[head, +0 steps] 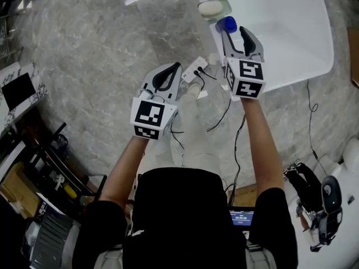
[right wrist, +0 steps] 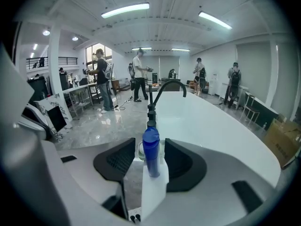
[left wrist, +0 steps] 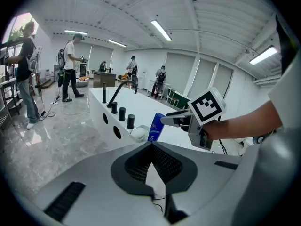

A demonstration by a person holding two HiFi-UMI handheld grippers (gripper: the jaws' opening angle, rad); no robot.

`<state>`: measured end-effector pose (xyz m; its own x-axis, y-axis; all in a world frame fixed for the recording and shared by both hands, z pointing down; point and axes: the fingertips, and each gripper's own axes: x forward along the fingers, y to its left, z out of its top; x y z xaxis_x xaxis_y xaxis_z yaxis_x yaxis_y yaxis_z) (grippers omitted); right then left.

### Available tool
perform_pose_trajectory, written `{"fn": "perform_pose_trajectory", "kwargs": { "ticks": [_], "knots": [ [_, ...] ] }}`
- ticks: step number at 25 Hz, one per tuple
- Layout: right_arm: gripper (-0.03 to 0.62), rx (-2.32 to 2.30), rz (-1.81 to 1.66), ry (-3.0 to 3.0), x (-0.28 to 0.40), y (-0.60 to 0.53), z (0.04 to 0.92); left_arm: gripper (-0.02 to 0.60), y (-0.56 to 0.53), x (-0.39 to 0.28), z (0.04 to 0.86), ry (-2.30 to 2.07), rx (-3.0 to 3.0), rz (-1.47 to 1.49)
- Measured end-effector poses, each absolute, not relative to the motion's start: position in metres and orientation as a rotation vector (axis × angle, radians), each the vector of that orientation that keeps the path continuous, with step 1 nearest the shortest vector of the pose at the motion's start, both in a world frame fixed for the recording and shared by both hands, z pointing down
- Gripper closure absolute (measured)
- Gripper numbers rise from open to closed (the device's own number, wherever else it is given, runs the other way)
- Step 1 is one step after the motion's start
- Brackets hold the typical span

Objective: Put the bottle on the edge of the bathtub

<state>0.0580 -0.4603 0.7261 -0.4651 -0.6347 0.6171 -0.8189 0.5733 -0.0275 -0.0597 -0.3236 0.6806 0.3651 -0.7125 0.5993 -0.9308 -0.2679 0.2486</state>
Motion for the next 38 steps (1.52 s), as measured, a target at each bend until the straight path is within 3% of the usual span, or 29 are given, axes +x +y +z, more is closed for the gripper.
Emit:
{"fn": "perform_pose_trajectory", "kwargs": {
  "ticks": [4, 16, 38],
  "knots": [
    [0.396, 1.209, 0.448, -2.250, 0.066, -0.441, 0.694, 0.571, -0.322, -0.064, 0.656, -1.423, 2.097, 0.508],
    [0.538, 1.411, 0.501, -2.264, 0.079, -0.344, 0.585, 0.571, -0.281, -0.091, 0.581, -1.414, 2.166, 0.447],
    [0.560, 1.668, 0.254, -2.327, 0.061, -0.174, 0.404, 0.571, -0.168, -0.104, 0.405, -1.367, 2.520, 0.278]
  ]
}}
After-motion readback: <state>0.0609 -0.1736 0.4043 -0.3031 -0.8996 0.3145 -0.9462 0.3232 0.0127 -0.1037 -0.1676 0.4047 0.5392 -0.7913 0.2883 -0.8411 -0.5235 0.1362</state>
